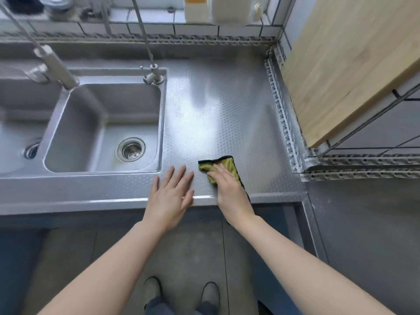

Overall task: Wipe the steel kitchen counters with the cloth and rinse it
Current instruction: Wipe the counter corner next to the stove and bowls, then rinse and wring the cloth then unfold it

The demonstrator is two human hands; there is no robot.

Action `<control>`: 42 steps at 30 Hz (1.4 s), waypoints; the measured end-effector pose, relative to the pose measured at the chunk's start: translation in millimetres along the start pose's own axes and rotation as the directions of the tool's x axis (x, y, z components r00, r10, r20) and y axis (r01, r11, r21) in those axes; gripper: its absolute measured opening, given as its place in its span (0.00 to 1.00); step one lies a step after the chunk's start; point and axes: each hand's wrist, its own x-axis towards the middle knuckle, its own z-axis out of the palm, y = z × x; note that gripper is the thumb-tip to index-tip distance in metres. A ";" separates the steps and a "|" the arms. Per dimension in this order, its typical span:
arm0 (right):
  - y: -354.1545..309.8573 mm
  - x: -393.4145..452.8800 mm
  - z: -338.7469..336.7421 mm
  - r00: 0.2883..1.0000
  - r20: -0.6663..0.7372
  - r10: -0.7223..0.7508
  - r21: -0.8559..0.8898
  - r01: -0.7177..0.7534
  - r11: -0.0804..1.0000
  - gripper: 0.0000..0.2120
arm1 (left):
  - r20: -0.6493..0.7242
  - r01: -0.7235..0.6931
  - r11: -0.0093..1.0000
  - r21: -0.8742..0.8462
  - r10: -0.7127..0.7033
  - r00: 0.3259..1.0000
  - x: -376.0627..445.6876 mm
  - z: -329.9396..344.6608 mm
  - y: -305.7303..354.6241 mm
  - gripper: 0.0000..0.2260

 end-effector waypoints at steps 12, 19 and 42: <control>-172.6 66.3 31.7 0.960 0.228 0.163 0.163 -0.202 0.966 0.19 | 0.061 0.310 0.815 -0.490 -0.323 0.944 -64.0 -69.4 -138.9 0.26; -328.2 101.5 96.3 0.952 0.283 0.119 0.291 -0.203 0.935 0.18 | 0.271 0.370 0.315 -0.874 -0.317 0.909 -103.5 -144.4 -252.4 0.30; -465.5 323.5 182.2 0.901 0.320 0.294 0.444 -0.417 0.793 0.08 | 0.260 0.225 -0.130 -0.966 -0.475 0.840 -46.2 -235.9 -470.9 0.11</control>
